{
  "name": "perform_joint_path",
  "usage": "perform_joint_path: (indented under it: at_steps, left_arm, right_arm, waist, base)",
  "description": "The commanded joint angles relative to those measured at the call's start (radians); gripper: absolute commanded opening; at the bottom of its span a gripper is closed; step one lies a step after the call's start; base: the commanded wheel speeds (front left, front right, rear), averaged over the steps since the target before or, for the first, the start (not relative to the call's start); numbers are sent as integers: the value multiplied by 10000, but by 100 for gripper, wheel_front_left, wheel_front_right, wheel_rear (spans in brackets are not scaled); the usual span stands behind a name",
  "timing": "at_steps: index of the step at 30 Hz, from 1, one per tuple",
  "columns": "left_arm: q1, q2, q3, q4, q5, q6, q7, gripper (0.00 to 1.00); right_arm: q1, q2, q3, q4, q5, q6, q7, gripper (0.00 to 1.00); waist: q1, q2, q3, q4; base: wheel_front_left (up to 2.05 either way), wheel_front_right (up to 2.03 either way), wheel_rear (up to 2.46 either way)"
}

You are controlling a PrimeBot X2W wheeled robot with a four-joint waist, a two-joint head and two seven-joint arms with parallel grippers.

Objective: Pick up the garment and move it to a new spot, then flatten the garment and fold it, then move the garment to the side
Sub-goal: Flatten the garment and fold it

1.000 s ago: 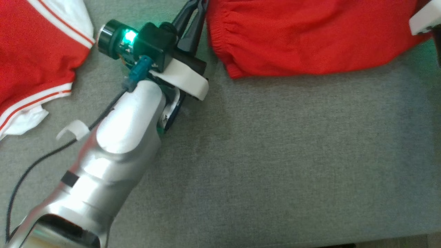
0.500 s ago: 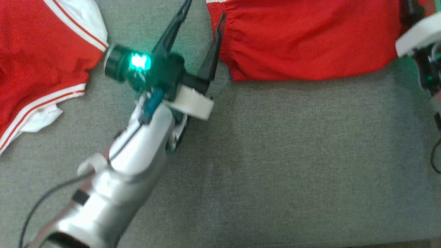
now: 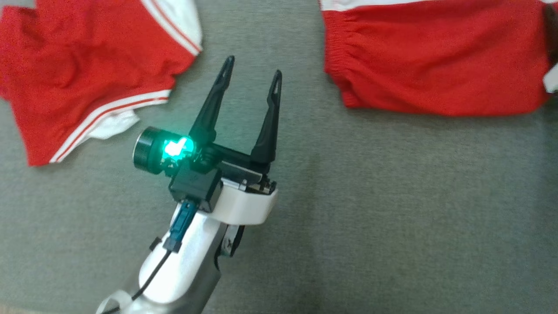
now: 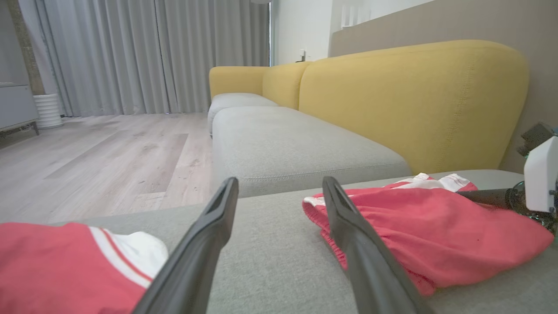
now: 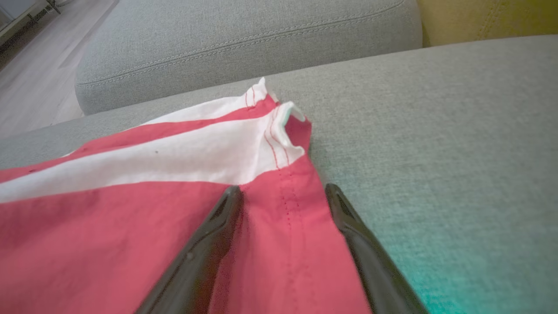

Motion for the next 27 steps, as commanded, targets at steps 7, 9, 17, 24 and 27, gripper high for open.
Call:
perform_joint_path:
  at_steps: [7, 9, 17, 24, 27]
  left_arm:
    - [659, -53, 841, -569, 258, -207, -39, 100]
    - [972, -72, 1024, -530, 310, -285, -39, 100]
    - [1446, -111, 1430, -474, 452, -532, -39, 100]
    - [1585, -170, 1588, -331, 537, -698, -39, 100]
    - [1645, -214, 1622, -243, 541, -760, -39, 100]
  right_arm:
    - [608, -624, 391, 345, 67, 67, -184, 0]
    - [801, -1094, 496, 569, -48, 67, -335, 0]
    - [476, -1729, 614, 56, -133, 67, -507, 0]
    - [-98, -846, 827, -1287, -435, 67, -408, 0]
    - [-110, -126, 1004, -2051, -710, 67, -294, 0]
  waist:
    - [2, -1, -507, 199]
    - [2, -1, -807, 17]
    - [2, -1, -1250, -484]
    - [2, -1, -1520, -830]
    - [2, -1, -1660, -881]
  base:
    - [0, 0, 0]
    - [0, 0, 0]
    - [0, 0, 0]
    - [0, 0, 0]
    - [0, 0, 0]
